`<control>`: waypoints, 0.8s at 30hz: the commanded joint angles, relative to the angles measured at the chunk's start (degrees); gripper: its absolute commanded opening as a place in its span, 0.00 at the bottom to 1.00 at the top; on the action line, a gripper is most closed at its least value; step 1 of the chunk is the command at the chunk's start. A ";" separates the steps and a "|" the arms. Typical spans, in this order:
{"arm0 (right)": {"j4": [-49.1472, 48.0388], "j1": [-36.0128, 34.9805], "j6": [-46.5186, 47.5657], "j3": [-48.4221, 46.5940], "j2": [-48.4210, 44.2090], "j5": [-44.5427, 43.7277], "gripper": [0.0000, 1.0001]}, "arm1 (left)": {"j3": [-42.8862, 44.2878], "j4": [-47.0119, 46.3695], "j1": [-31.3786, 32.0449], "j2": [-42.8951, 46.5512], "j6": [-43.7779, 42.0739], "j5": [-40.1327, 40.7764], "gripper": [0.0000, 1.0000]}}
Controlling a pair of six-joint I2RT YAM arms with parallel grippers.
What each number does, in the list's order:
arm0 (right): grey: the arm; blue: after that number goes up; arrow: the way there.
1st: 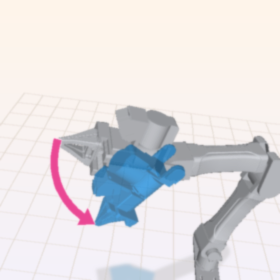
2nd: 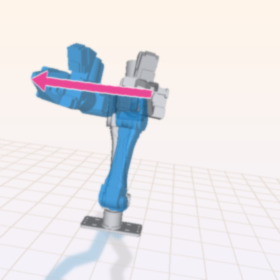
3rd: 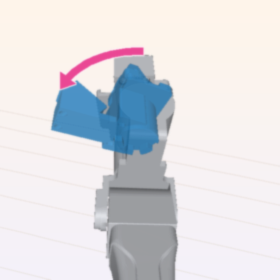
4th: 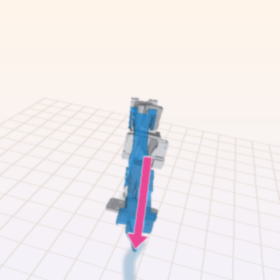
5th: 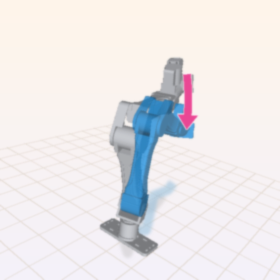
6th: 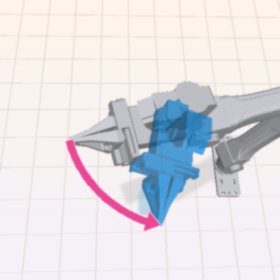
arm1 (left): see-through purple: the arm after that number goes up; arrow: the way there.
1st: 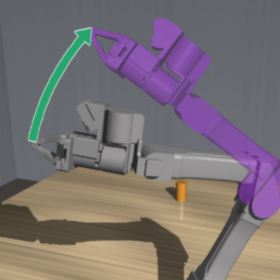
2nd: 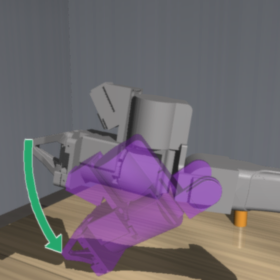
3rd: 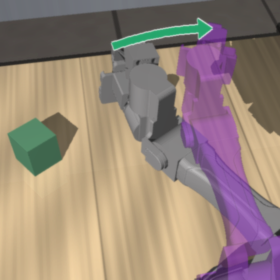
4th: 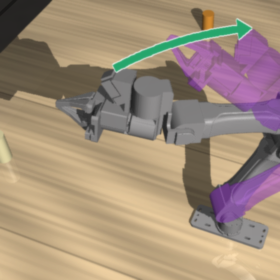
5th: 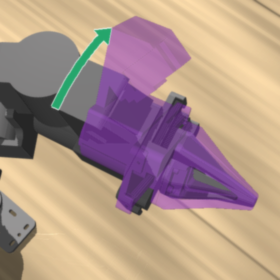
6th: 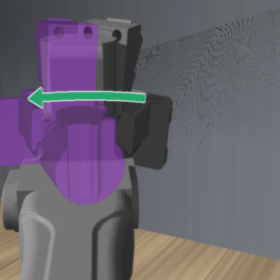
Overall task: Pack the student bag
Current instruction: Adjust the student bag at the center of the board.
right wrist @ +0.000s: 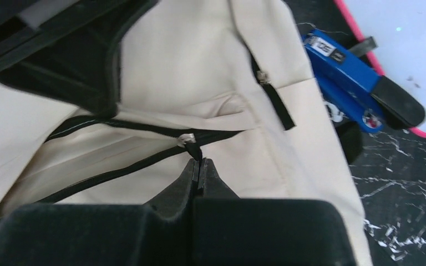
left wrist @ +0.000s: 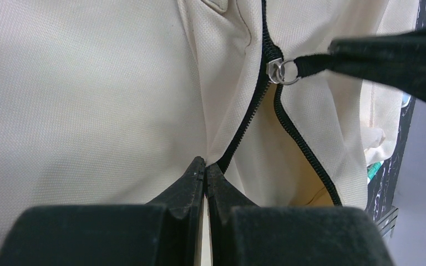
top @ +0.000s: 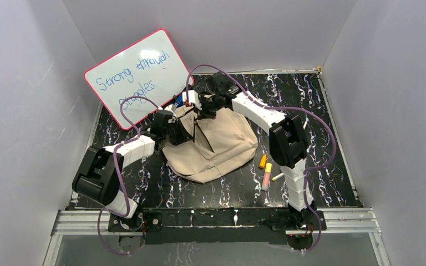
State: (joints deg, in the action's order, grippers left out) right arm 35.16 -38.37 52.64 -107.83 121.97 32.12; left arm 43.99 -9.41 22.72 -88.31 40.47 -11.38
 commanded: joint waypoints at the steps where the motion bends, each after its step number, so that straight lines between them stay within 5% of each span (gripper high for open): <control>1: -11.92 -0.21 -5.22 -3.26 0.07 -6.39 0.00 | 0.66 1.50 0.05 1.58 -0.87 0.01 0.00; 24: -26.87 -0.50 -11.68 -7.76 9.73 -26.81 0.05 | -0.02 1.68 0.04 2.57 -0.57 -0.14 0.00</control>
State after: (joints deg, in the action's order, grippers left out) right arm 18.83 -40.16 41.87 -113.82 132.60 12.99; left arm 43.99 -11.00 22.59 -88.29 40.49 -10.57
